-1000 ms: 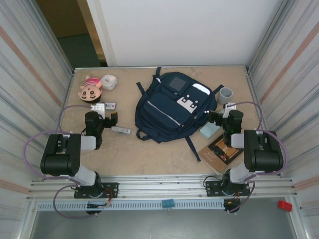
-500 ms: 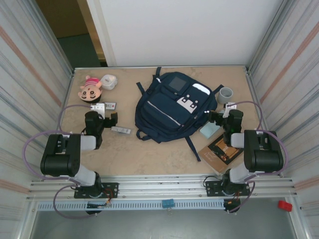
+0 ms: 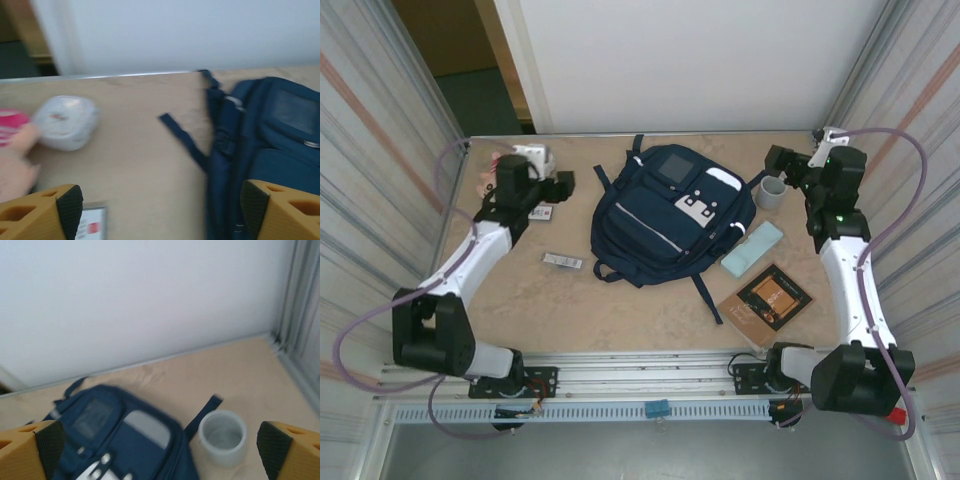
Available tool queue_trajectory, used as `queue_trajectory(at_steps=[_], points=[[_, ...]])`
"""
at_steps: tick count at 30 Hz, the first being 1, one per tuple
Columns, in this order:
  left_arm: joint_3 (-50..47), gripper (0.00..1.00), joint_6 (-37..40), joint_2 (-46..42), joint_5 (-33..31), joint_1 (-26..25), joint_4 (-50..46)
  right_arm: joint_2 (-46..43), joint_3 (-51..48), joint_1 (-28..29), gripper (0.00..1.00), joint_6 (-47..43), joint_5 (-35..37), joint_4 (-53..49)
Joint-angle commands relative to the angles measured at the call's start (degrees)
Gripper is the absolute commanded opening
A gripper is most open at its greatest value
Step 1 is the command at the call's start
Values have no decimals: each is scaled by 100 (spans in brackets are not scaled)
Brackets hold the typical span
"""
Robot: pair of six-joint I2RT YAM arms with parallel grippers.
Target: Pack books, pencil case, and school supplies into a backpack
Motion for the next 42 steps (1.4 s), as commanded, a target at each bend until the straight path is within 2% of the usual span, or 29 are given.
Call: queue_trajectory(at_steps=[1,3,5,8,13,15,18,21,24,27,34,37,39,42], points=[[810,82,-103,870,247,-509,-1531,260,-88,-36,99,853,-997,-1717],[1344,80,-182,1486,197,-684,-1931,309,-341,1,99,1424,-1465,-1589],[1835,76,-304,2080,72,-784,-2345,357,-703,181,99,1938,-1453,-1482],[2203,74,-521,2665,-88,-814,-2650,383,-1112,861,98,2197,-991,-1401],[2085,73,-593,3020,-247,-776,-2591,586,-1573,1956,92,2793,-296,-985],[1957,65,-586,3072,-278,-749,-2553,828,-1683,2201,90,3007,-191,-746],[1646,42,-610,2993,-321,-741,-2464,1336,-1652,2442,84,3136,-208,-462],[1212,27,-662,2698,-335,-736,-2372,1811,-1523,2605,82,3199,-282,-151],[681,20,-805,2247,-344,-740,-2282,2219,-1331,2714,81,3238,-286,46],[139,18,-1005,1717,-243,-753,-2216,2551,-1171,2811,81,3222,-312,325],[-798,20,-1327,744,-353,-971,-2346,3299,-753,2939,80,3159,-598,969],[-1047,27,-1434,393,-470,-1136,-2460,3426,-664,3001,80,3132,-642,1138],[-1126,43,-1480,101,-667,-1248,-2608,3343,-671,3016,79,3086,-634,1186],[-1063,75,-1437,-379,-935,-1346,-2907,2908,-798,3011,82,2963,-370,1034]])
